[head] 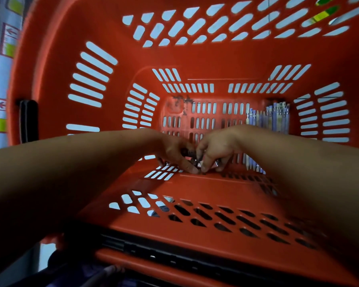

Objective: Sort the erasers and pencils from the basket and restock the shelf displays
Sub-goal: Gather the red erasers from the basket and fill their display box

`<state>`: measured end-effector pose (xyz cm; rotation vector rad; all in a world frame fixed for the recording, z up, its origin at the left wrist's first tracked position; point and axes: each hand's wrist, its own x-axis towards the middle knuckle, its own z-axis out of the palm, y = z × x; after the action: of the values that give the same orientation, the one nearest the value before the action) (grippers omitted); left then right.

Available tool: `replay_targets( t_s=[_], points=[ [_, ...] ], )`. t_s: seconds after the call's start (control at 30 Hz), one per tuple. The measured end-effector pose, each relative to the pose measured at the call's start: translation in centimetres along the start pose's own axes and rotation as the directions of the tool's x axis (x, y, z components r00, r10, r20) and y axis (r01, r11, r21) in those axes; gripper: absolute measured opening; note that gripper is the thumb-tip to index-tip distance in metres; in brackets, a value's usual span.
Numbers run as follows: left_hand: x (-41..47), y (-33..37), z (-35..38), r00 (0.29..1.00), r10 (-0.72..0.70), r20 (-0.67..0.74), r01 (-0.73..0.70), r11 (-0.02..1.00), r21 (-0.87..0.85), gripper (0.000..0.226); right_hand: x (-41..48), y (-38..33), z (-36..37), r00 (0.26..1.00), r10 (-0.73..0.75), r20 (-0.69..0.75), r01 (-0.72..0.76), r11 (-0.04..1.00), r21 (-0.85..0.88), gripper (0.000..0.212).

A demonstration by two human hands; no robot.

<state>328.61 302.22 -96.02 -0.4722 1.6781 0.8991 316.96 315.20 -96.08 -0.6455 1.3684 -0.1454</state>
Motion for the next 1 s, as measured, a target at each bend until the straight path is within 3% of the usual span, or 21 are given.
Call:
replay_targets(
  t_s=[0.1,0.27,0.37,0.6,0.83,0.93,1.0],
  points=[
    [0.6,-0.7,-0.1,0.995,0.077,-0.058,-0.074,0.996,0.046,0.054,-0.1,0.0,0.0,1.0,0.01,0.004,-0.01,0.998,0.055,0.022],
    [0.3,-0.5,0.5,0.964,0.177,-0.198,-0.138,0.971,0.194,0.026,-0.1,0.5,0.3,0.999,0.039,-0.019,-0.037,0.992,0.121,0.007],
    [0.4,-0.2,1.3,0.926,0.255,-0.279,-0.17,0.941,0.294,0.046,0.3,0.8,0.5,0.997,0.058,-0.056,-0.052,0.994,0.094,0.009],
    [0.7,-0.2,0.8,0.973,0.165,-0.161,-0.123,0.963,0.242,0.066,0.9,0.6,0.8,0.993,0.07,-0.094,-0.067,0.997,0.032,0.002],
    [0.9,-0.4,0.6,0.977,0.162,-0.141,-0.124,0.962,0.243,0.066,0.8,0.8,0.8,0.995,0.074,-0.068,-0.072,0.997,0.029,0.004],
    [1.0,-0.7,0.4,0.977,0.162,-0.14,-0.128,0.966,0.224,0.065,0.9,0.7,0.7,0.997,0.062,-0.052,-0.061,0.998,0.014,0.02],
    [1.2,-1.3,0.3,0.979,0.14,-0.149,-0.107,0.971,0.212,0.07,0.9,0.6,0.8,0.997,0.055,-0.045,-0.055,0.998,0.013,0.014]
  ],
)
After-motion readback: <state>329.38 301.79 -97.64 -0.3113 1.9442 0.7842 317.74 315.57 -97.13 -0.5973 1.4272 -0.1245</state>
